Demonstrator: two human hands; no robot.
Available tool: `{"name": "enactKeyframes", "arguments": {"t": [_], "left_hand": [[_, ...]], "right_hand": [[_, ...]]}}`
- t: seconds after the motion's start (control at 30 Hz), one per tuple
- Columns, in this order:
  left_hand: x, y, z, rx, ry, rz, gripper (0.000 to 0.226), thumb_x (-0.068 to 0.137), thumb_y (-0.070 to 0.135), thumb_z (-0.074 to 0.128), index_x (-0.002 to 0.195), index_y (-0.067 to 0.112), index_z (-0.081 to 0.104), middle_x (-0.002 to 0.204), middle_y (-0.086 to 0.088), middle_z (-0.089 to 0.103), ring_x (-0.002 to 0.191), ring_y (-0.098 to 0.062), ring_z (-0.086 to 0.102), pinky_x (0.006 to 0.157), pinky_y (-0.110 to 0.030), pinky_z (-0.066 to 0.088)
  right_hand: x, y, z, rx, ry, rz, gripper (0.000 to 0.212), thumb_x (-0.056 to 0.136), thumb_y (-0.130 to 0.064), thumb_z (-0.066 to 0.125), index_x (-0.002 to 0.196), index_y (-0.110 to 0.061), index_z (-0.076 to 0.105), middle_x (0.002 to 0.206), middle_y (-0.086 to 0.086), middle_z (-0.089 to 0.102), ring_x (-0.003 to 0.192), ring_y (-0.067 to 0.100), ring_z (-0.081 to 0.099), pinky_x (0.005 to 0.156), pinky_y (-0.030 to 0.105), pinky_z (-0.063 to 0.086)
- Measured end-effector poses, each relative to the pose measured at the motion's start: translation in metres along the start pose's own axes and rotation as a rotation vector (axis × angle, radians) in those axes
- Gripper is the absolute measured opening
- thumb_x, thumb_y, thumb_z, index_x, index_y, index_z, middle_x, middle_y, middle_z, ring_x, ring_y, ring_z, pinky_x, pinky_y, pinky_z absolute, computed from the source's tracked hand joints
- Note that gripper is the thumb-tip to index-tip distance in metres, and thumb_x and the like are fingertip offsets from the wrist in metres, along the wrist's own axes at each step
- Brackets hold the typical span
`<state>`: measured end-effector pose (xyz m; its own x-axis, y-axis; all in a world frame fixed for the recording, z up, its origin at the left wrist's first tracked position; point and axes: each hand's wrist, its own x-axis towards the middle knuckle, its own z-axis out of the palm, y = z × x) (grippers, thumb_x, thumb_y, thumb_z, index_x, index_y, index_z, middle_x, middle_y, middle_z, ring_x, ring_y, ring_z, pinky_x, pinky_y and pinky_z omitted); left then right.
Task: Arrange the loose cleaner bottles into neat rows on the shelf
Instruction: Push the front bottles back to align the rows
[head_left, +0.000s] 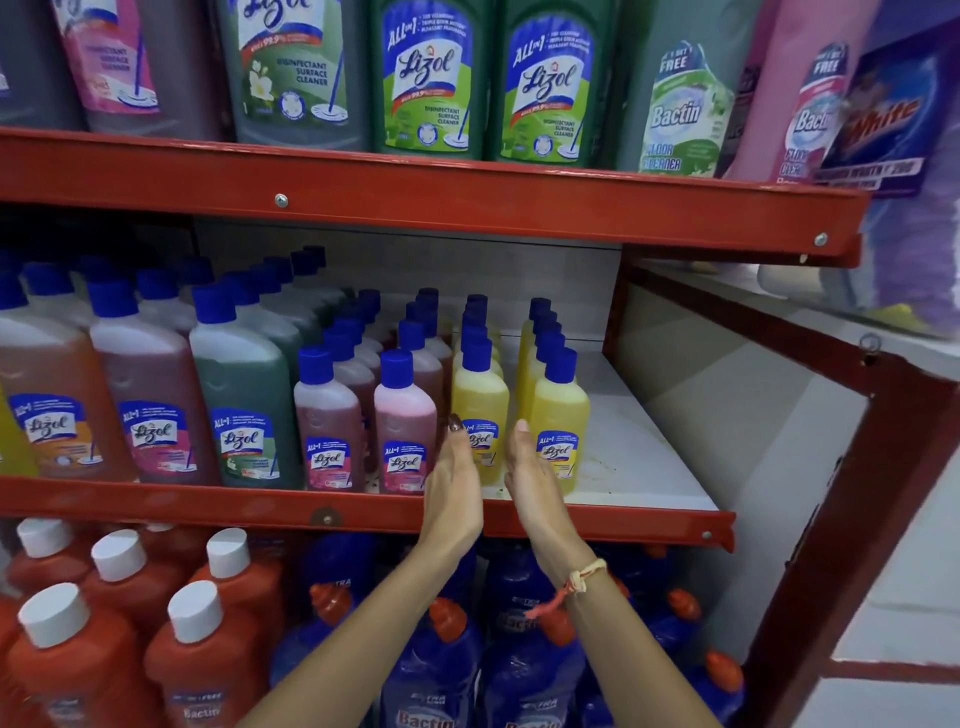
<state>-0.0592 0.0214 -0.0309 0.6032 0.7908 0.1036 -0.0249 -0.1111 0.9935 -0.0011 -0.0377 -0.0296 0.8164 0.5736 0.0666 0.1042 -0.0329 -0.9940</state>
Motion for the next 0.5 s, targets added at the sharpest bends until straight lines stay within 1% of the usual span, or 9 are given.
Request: {"name": "enactKeyframes", "arguments": {"t": [0.07, 0.1, 0.13, 0.17, 0.2, 0.3, 0.37, 0.4, 0.5], "left_hand": [[0.004, 0.001, 0.001, 0.011, 0.024, -0.016, 0.075, 0.081, 0.067, 0.012, 0.127, 0.025, 0.052, 0.133, -0.004, 0.059, 0.125, -0.021, 0.050, 0.111, -0.045, 0.034], [0.005, 0.003, 0.001, 0.000, 0.029, -0.020, 0.068, 0.085, 0.063, 0.013, 0.118, 0.024, 0.058, 0.122, -0.003, 0.064, 0.118, -0.020, 0.055, 0.108, -0.043, 0.037], [0.005, 0.004, 0.000, -0.020, 0.035, -0.036, 0.059, 0.089, 0.056, 0.015, 0.103, 0.026, 0.063, 0.108, 0.000, 0.068, 0.107, -0.017, 0.058, 0.102, -0.038, 0.040], [0.005, 0.004, -0.002, -0.037, 0.035, -0.045, 0.051, 0.092, 0.051, 0.017, 0.088, 0.029, 0.063, 0.097, 0.004, 0.067, 0.098, -0.014, 0.059, 0.095, -0.035, 0.042], [0.002, 0.006, -0.003, -0.043, 0.032, -0.049, 0.048, 0.093, 0.049, 0.019, 0.078, 0.032, 0.061, 0.091, 0.006, 0.067, 0.093, -0.013, 0.060, 0.091, -0.034, 0.043], [-0.004, 0.003, -0.008, -0.060, 0.006, -0.028, 0.048, 0.093, 0.046, 0.021, 0.065, 0.036, 0.058, 0.079, 0.013, 0.064, 0.089, -0.009, 0.059, 0.088, -0.032, 0.043], [-0.006, -0.001, -0.012, -0.072, -0.002, -0.020, 0.048, 0.094, 0.045, 0.021, 0.061, 0.038, 0.056, 0.074, 0.017, 0.059, 0.081, -0.003, 0.055, 0.087, -0.031, 0.038], [-0.007, -0.003, -0.014, -0.073, -0.002, -0.012, 0.047, 0.093, 0.046, 0.021, 0.063, 0.038, 0.055, 0.076, 0.018, 0.058, 0.081, -0.002, 0.053, 0.088, -0.031, 0.036], [-0.010, -0.011, -0.020, -0.082, -0.026, 0.004, 0.042, 0.090, 0.053, 0.018, 0.087, 0.040, 0.059, 0.096, 0.016, 0.057, 0.101, -0.008, 0.051, 0.095, -0.030, 0.033]], "right_hand": [[0.006, 0.002, 0.000, -0.015, -0.006, 0.011, 0.053, 0.095, -0.061, 0.024, 0.073, -0.036, 0.066, 0.091, -0.011, 0.072, 0.092, 0.006, 0.065, 0.092, 0.032, 0.048], [0.008, 0.004, -0.001, -0.002, -0.007, 0.013, 0.054, 0.094, -0.061, 0.025, 0.073, -0.034, 0.066, 0.090, -0.008, 0.073, 0.091, 0.009, 0.065, 0.094, 0.035, 0.049], [0.010, 0.005, -0.001, 0.014, -0.002, 0.019, 0.055, 0.094, -0.062, 0.025, 0.071, -0.033, 0.066, 0.085, -0.009, 0.072, 0.089, 0.009, 0.065, 0.096, 0.037, 0.048], [0.011, 0.006, -0.002, 0.028, 0.005, 0.020, 0.056, 0.094, -0.061, 0.027, 0.068, -0.033, 0.067, 0.081, -0.012, 0.070, 0.086, 0.007, 0.064, 0.098, 0.038, 0.048], [0.012, 0.008, -0.003, 0.044, 0.016, 0.019, 0.058, 0.094, -0.062, 0.028, 0.065, -0.034, 0.070, 0.077, -0.015, 0.069, 0.086, 0.006, 0.063, 0.099, 0.039, 0.047], [0.011, 0.013, -0.008, 0.068, 0.014, 0.013, 0.052, 0.092, -0.063, 0.031, 0.063, -0.050, 0.072, 0.071, -0.021, 0.071, 0.088, 0.005, 0.064, 0.099, 0.035, 0.047], [0.003, 0.011, -0.011, 0.077, 0.000, 0.023, 0.055, 0.094, -0.061, 0.032, 0.057, -0.049, 0.071, 0.061, -0.026, 0.068, 0.082, 0.002, 0.062, 0.093, 0.031, 0.045], [-0.001, 0.010, -0.011, 0.083, -0.006, 0.027, 0.056, 0.094, -0.060, 0.031, 0.055, -0.050, 0.070, 0.058, -0.028, 0.067, 0.081, 0.002, 0.060, 0.093, 0.030, 0.044], [-0.011, 0.009, -0.010, 0.056, -0.001, 0.012, 0.051, 0.092, -0.064, 0.031, 0.056, -0.059, 0.067, 0.060, -0.029, 0.068, 0.087, 0.006, 0.061, 0.101, 0.035, 0.044]]}}
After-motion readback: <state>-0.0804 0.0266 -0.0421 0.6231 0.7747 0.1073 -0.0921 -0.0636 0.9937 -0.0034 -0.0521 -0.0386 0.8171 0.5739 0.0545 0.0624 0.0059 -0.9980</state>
